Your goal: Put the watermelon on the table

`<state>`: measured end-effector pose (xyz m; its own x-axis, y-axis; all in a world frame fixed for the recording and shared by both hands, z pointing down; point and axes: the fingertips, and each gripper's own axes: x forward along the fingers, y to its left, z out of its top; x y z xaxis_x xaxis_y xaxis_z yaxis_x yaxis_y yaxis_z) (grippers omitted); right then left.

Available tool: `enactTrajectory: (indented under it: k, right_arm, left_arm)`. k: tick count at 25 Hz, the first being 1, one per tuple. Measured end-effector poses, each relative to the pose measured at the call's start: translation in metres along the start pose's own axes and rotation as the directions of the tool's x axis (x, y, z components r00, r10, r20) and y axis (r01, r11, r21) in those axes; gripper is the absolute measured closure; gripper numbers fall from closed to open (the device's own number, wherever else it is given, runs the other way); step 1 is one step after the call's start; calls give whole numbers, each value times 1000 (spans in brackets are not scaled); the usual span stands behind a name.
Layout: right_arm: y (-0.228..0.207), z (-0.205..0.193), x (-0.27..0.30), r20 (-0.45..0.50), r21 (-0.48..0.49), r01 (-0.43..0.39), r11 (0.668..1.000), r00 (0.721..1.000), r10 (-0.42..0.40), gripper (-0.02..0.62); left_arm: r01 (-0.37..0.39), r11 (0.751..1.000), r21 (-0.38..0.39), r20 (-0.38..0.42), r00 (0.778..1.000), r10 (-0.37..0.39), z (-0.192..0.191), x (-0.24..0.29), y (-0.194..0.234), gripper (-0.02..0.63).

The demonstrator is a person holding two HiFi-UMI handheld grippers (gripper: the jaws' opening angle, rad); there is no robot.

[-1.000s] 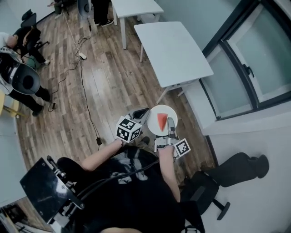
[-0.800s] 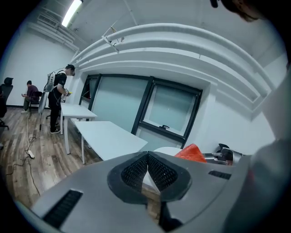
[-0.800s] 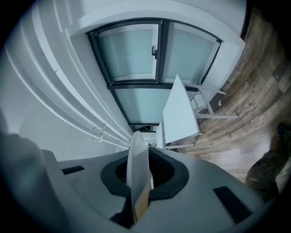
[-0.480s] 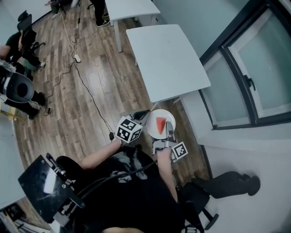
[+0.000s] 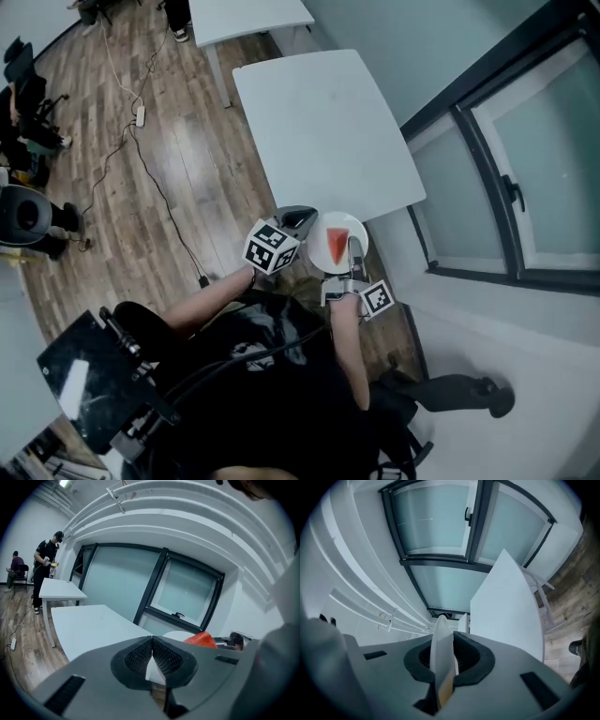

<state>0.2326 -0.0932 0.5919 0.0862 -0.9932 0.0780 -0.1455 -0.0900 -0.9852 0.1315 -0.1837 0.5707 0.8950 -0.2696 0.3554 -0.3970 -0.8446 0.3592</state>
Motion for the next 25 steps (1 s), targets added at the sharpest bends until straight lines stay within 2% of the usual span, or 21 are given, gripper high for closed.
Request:
enactTrajectory:
  k: [2,7,14,19,22,25]
  right_arm:
    - [-7,12,19,5,-5,21,1000,1000,-21,566]
    - [-44,49,67,-42,-35,71,997,996,-72,566]
    - [-88,118,150,-103,-17,88,996,991,-89,566]
    - [-133,176,253,-159,4,85,996,984,-83,566]
    - [-151,187,293,-183,-25,115,993,976,-118,566]
    - [-175,189,313,-180,-37,162,986,970,-166,566]
  left_arm:
    - [1,1000,-4,-16,1000,-1,4,19,12,601]
    - [-21,999,-28,30,999,21,12,70,36,601]
    - [-96,995,-8,-74,993,95,13,168,70,601]
    - [-206,978,-26,-113,973,202,22,251,129,600]
    - [-239,968,-76,-127,965,228,21,269,155,601]
    - [-269,958,-103,-131,958,255,13,265,169,601]
